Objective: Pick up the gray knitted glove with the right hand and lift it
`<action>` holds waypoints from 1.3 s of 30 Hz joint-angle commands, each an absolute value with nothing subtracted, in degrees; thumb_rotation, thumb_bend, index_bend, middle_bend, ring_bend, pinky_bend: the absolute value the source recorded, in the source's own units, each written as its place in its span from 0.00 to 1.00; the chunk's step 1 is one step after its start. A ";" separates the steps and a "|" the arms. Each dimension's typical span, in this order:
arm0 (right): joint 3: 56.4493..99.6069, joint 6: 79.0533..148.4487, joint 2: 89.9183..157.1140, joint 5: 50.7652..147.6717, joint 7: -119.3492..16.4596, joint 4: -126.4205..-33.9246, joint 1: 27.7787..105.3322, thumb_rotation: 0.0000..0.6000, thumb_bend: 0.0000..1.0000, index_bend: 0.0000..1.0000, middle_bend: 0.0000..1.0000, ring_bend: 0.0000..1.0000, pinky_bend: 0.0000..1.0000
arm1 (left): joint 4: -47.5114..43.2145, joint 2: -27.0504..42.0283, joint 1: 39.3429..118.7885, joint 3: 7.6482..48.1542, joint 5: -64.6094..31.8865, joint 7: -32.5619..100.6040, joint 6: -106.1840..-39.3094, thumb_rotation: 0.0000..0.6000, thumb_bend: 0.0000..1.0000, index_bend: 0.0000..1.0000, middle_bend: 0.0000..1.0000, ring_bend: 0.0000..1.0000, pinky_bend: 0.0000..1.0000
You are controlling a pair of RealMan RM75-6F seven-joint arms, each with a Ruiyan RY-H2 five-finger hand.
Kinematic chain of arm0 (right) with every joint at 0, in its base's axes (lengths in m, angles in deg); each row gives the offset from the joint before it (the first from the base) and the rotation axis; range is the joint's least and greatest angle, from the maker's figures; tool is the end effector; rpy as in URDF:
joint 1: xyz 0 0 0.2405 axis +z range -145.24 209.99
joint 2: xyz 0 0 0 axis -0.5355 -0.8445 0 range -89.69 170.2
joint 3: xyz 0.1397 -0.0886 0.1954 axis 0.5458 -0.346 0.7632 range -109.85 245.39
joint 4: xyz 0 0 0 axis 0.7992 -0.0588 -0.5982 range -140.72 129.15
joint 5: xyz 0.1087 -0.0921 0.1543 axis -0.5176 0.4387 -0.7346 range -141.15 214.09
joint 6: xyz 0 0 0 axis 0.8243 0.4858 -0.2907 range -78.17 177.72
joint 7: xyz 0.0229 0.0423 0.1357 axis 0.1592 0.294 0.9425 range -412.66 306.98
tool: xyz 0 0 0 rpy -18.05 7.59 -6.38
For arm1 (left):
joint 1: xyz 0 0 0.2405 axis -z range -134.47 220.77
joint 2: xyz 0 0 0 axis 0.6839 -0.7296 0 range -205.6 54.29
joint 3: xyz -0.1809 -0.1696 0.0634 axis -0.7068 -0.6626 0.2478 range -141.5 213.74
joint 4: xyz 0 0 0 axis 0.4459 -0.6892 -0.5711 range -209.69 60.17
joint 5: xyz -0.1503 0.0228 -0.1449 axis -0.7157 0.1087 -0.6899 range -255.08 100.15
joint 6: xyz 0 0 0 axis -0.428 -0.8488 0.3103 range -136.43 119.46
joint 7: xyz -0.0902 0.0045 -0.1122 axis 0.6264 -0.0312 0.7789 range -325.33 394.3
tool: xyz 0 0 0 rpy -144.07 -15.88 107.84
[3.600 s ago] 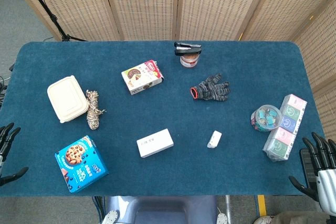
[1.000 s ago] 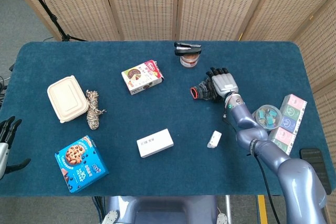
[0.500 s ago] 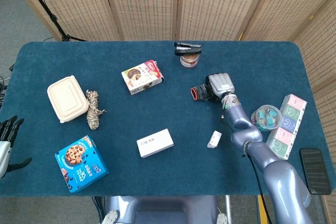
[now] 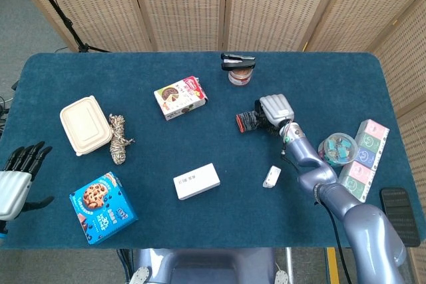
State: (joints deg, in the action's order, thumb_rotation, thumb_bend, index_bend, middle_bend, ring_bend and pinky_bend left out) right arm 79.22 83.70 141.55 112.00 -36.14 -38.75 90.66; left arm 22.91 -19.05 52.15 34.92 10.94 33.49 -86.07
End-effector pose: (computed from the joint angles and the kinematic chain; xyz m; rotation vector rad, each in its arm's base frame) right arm -0.1730 -0.4864 -0.0069 1.8016 -0.9582 0.8184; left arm -0.2935 0.1939 0.1685 -1.5681 -0.9078 -0.8327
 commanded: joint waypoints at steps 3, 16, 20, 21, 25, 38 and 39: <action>81.44 86.16 134.38 109.11 -39.57 -52.95 88.41 1.00 0.33 0.54 0.54 0.48 0.49 | 22.44 -20.65 54.75 35.06 13.37 35.75 -83.48 1.00 0.00 0.00 0.00 0.00 0.00; 85.56 93.01 120.70 85.19 -63.08 -91.71 86.48 1.00 0.35 0.55 0.55 0.48 0.49 | 16.36 -21.04 65.78 37.37 26.11 46.84 -75.90 1.00 0.00 0.00 0.00 0.00 0.00; 85.84 98.14 118.89 76.19 -70.72 -101.69 88.74 1.00 0.36 0.55 0.55 0.48 0.49 | 16.48 -21.35 69.29 37.86 29.74 50.63 -75.38 1.00 0.00 0.00 0.00 0.00 0.00; 85.91 99.26 118.80 74.62 -72.02 -103.33 89.29 1.00 0.36 0.55 0.55 0.48 0.49 | 16.56 -21.45 69.90 38.00 30.39 51.31 -75.37 1.00 0.00 0.00 0.00 0.00 0.00; 86.36 103.61 119.42 69.36 -76.09 -108.52 91.51 1.00 0.36 0.55 0.55 0.48 0.49 | 17.46 -21.54 71.89 38.42 32.21 52.67 -75.43 1.00 0.00 0.00 0.00 0.00 0.00; 87.38 109.43 124.25 62.92 -79.39 -112.55 95.66 1.00 0.37 0.56 0.56 0.48 0.49 | 20.78 -17.30 77.15 38.21 32.55 50.89 -72.43 1.00 0.00 0.00 0.00 0.00 0.00; 87.37 109.50 124.42 62.78 -79.41 -112.43 95.77 1.00 0.37 0.56 0.56 0.48 0.49 | 20.86 -16.96 77.40 38.21 32.43 50.62 -72.20 1.00 0.00 0.00 0.00 0.00 0.00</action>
